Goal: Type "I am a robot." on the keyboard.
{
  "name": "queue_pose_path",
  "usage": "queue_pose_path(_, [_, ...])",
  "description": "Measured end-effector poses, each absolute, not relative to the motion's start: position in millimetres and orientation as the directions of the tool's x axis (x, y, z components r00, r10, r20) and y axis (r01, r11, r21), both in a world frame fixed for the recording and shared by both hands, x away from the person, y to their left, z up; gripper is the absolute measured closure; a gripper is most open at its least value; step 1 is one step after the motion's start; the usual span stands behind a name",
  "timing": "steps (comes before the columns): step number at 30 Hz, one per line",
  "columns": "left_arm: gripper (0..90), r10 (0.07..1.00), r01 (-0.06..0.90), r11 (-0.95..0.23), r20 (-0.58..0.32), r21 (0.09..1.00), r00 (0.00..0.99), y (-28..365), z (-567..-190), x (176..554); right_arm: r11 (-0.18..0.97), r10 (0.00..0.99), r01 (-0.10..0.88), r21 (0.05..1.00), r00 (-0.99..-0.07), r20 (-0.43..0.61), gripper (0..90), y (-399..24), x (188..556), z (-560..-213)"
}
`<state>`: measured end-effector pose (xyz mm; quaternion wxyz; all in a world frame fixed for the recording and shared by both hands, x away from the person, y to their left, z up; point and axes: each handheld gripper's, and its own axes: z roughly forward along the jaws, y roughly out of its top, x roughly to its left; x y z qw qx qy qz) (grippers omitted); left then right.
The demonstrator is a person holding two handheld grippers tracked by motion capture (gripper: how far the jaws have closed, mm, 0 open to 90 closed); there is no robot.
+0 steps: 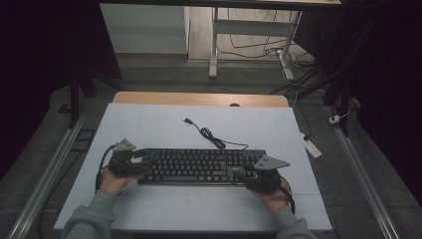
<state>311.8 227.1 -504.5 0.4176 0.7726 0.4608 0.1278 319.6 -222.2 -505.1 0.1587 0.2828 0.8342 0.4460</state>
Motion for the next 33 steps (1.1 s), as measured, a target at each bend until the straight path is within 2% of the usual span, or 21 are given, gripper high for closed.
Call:
queue_pose_path(16, [30.7,0.782,0.588,-0.272,-0.18,0.762,0.596,215,-504,309,0.447,0.613,0.329,0.832,-0.79,-0.017,52.8,-222,320,-505])
queue_pose_path(33, [33.9,0.712,0.548,-0.343,-0.169,0.763,0.681,188,-502,304,0.441,0.611,0.328,0.836,-0.791,-0.012,52.7,-222,319,-505])
